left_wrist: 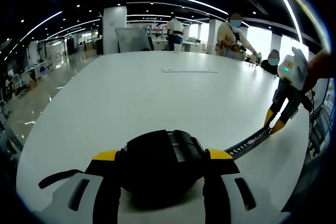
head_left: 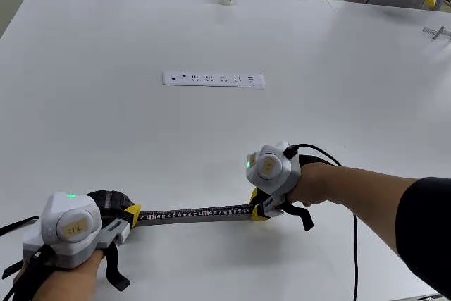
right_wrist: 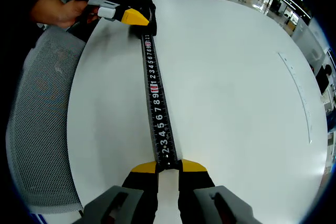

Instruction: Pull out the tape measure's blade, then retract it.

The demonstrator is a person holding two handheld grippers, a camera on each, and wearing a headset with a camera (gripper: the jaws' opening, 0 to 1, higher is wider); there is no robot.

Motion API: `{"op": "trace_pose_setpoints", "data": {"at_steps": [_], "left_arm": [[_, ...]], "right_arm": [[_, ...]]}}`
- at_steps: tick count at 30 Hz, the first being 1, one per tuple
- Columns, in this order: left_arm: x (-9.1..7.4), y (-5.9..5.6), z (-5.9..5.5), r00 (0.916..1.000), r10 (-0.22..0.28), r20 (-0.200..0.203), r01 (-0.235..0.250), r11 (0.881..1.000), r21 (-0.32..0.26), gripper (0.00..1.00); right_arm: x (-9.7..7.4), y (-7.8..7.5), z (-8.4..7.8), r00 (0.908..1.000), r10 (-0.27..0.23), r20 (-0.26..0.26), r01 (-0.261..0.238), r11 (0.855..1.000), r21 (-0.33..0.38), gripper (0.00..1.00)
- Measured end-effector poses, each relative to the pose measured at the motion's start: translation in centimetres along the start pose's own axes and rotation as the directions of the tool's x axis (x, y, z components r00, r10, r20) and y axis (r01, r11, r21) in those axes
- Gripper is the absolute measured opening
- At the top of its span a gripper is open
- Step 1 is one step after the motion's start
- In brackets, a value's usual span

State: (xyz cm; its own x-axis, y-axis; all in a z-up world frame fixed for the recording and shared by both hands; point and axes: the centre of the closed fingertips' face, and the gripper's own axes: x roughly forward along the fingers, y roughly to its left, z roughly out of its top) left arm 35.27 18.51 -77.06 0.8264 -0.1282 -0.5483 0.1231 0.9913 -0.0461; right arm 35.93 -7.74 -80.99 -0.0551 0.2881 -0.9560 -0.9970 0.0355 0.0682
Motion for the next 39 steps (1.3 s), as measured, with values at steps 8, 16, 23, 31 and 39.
{"op": "trace_pose_setpoints", "data": {"at_steps": [8,16,23,31,39], "left_arm": [[0.0,0.0,0.1,0.9999,-0.002,-0.014,0.002,1.000,-0.003,0.59],[-0.1,0.0,0.0,0.9997,-0.006,-0.023,0.006,1.000,-0.009,0.59],[0.0,0.1,0.0,0.9995,-0.009,-0.031,0.009,1.000,-0.012,0.59],[0.0,0.2,0.0,0.9993,-0.011,-0.036,0.010,1.000,-0.013,0.59],[0.1,0.2,0.0,0.9990,-0.012,-0.044,0.012,1.000,-0.014,0.59]], "right_arm": [[0.1,0.1,0.3,0.9994,0.012,0.033,-0.013,0.999,0.051,0.10],[0.2,0.3,0.5,0.9998,-0.007,0.019,0.007,1.000,-0.005,0.10],[0.3,0.2,0.8,0.9998,-0.008,0.021,0.008,1.000,0.008,0.10],[0.3,0.3,1.2,0.9998,-0.018,0.008,0.018,1.000,0.021,0.10],[0.4,0.2,1.3,0.9997,-0.018,0.015,0.018,0.999,0.034,0.10]]}}
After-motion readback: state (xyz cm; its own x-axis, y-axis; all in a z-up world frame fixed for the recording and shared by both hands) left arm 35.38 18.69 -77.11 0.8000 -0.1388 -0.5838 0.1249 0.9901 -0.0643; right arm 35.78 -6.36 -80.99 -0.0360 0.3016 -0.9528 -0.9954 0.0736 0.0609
